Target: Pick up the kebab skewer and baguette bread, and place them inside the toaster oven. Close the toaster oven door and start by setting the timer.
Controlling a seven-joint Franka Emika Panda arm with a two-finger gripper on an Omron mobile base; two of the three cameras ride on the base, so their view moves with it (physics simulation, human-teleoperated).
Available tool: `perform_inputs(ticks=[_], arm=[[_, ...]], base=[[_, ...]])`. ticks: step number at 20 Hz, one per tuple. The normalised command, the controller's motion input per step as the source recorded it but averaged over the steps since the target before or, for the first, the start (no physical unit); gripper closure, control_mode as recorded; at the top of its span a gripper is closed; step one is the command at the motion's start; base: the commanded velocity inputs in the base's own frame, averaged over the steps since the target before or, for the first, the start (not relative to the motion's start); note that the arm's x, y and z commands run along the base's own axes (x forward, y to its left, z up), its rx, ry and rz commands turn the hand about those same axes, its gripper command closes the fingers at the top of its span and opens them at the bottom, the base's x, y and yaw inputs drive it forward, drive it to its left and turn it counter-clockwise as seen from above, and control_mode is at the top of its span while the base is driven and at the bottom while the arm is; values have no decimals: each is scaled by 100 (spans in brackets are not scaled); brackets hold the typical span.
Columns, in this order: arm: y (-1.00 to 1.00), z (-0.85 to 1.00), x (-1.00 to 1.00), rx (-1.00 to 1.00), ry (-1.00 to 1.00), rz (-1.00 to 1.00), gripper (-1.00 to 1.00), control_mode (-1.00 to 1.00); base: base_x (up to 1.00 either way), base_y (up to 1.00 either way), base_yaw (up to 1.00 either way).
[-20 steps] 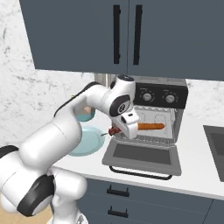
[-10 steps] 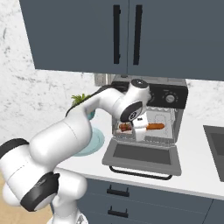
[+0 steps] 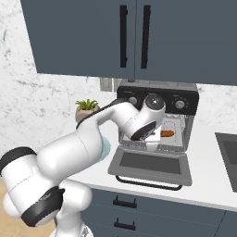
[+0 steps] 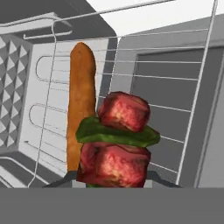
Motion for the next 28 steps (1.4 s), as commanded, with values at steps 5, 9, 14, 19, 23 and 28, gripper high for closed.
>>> perform_inputs(ticks=[5, 9, 14, 19, 23, 28], arm=[[-29, -1, 38, 0, -9, -24, 100, -100], [-31, -7, 36, 2, -3, -9, 100, -100], [-22, -9, 38, 1, -1, 0, 100, -100], [-13, -8, 28, 0, -5, 0, 100, -100], [-2, -3, 19, 0, -6, 0, 100, -100], [0, 0, 2, 0, 0, 0, 100, -100]], base=[[0, 0, 0], [0, 0, 0], [0, 0, 0], [0, 0, 0], [0, 0, 0], [0, 0, 0]])
